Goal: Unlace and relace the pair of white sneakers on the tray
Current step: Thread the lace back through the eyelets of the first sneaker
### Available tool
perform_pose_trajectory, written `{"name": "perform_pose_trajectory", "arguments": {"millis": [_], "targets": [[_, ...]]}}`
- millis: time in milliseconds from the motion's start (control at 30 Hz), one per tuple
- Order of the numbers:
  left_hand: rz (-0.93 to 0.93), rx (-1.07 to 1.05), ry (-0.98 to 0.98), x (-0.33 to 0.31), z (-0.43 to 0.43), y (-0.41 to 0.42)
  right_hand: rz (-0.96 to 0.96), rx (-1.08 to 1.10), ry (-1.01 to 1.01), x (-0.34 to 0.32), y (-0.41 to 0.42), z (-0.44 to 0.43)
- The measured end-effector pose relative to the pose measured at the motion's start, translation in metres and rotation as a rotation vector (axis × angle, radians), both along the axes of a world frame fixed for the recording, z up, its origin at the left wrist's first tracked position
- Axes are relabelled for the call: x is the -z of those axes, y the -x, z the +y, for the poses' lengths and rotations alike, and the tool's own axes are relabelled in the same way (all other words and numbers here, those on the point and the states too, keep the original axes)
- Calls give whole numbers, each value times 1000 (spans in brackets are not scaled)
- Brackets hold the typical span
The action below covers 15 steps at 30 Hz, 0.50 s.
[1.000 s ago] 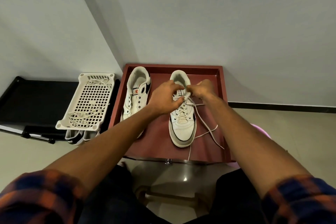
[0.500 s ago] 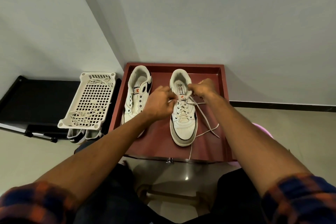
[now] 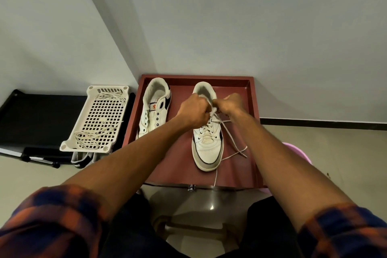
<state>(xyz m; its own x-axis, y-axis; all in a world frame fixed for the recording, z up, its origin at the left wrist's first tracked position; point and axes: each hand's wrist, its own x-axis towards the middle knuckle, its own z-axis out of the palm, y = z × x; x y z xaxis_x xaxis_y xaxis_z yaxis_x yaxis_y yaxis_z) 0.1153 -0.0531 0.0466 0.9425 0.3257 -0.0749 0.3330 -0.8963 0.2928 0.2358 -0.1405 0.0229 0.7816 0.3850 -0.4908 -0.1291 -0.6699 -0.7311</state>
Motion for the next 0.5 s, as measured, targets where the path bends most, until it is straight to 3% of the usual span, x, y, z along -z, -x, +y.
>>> {"name": "perform_pose_trajectory", "arguments": {"millis": [167,300,500], "targets": [[-131,11,-24,5,3,12,5,14,-7,2,0,0],[-343,-7,0,15,8,46,12,32,-22,3,2,0],[-275,-144,167,22,25,75,16,27,-28,3,7,-1]]}}
